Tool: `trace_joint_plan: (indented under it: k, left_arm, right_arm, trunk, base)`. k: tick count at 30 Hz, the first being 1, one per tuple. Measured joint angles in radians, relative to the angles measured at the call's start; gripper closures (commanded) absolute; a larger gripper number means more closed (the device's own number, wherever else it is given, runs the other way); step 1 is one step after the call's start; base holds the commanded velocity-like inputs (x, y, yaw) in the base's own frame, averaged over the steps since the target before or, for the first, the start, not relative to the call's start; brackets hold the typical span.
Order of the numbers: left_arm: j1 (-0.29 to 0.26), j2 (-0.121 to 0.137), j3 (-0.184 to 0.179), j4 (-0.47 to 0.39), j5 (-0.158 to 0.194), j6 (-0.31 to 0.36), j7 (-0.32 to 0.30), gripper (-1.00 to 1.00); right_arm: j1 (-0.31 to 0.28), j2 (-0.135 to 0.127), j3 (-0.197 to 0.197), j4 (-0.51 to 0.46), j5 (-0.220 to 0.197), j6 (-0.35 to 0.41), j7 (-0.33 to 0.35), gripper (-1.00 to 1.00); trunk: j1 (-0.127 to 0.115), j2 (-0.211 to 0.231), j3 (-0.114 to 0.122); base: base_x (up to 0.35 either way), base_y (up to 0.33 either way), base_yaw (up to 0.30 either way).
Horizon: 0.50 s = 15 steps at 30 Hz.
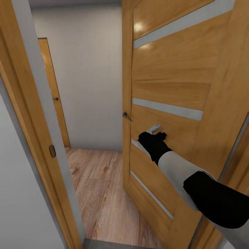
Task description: Move the two storage containers from the living room to the garage. In the garage, place one container on the floor and stack the other container on top of it (either order is fine).
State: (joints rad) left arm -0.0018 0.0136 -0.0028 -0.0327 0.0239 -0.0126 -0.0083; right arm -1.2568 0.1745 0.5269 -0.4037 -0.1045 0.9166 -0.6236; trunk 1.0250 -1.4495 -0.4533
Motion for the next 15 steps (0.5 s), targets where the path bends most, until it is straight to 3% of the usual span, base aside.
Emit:
trace_joint_plan:
  k: [2,5,15]
  left_arm:
    - [0.0,0.0,0.0,0.0,0.0,0.0,0.0,-1.0]
    - [0.0,0.0,0.0,0.0,0.0,0.0,0.0,-1.0]
    - [0.0,0.0,0.001,0.0,0.0,0.001,0.0,-1.0]
  right_arm:
    - [-0.023,0.0,-0.002,0.034,-0.017,-0.009,0.0,-1.0]
    - [-0.034,0.0,0.001,0.068,0.003,-0.01,-0.002,-1.0]
    - [-0.038,0.0,0.001,0.078,0.006,-0.013,-0.002,-1.0]
  trunk:
    - [0.0,0.0,0.0]
    - [0.0,0.0,0.0]
    - [0.0,0.0,0.0]
  base:
    - [0.0,0.0,0.0]
    - [0.0,0.0,0.0]
    - [0.0,0.0,0.0]
